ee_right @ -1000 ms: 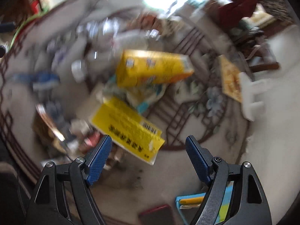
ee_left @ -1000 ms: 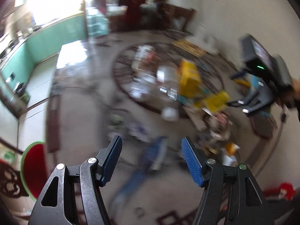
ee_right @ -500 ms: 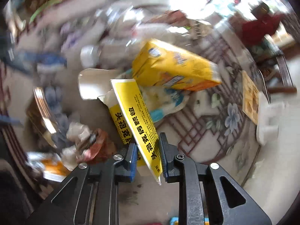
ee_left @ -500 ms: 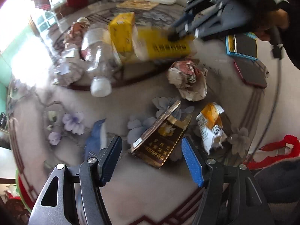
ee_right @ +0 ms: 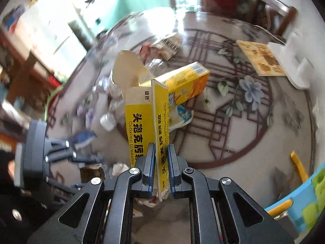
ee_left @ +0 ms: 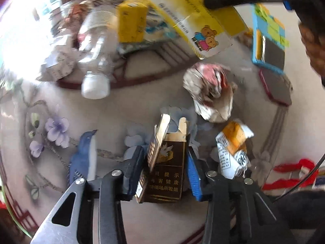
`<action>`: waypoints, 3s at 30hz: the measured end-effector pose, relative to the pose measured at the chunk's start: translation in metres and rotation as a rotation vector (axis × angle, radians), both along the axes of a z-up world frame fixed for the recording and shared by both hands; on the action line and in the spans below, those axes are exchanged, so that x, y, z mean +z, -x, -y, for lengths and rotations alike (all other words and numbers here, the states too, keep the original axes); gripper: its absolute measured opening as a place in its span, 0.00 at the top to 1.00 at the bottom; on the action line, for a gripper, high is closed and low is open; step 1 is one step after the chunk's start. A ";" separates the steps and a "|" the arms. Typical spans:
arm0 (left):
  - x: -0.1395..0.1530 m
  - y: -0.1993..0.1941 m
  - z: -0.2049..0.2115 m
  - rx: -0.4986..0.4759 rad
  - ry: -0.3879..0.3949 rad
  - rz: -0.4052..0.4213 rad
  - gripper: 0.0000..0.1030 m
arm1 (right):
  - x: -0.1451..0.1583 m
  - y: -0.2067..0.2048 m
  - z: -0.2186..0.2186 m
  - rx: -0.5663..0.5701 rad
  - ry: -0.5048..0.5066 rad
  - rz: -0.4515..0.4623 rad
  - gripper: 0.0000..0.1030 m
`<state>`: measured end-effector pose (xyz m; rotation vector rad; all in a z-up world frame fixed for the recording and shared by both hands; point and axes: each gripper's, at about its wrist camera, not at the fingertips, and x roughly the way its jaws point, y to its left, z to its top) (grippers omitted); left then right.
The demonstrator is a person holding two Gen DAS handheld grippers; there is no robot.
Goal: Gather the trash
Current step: 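Carry cigarette pack and yellow box to red bucket and open both tools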
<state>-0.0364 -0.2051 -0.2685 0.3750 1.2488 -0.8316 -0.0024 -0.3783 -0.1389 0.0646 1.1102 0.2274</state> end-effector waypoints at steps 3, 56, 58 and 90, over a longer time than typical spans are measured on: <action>0.020 -0.009 -0.017 0.085 0.047 0.031 0.64 | 0.009 0.003 -0.003 -0.114 -0.012 0.046 0.89; 0.203 -0.081 -0.300 0.645 0.232 0.411 0.62 | 0.103 -0.028 -0.251 -0.115 0.037 0.333 0.89; 0.201 -0.082 -0.308 0.655 0.233 0.404 0.62 | 0.103 -0.029 -0.258 -0.109 0.039 0.333 0.89; 0.171 -0.093 -0.429 0.859 0.161 0.400 0.62 | 0.084 -0.059 -0.364 0.055 0.018 0.286 0.89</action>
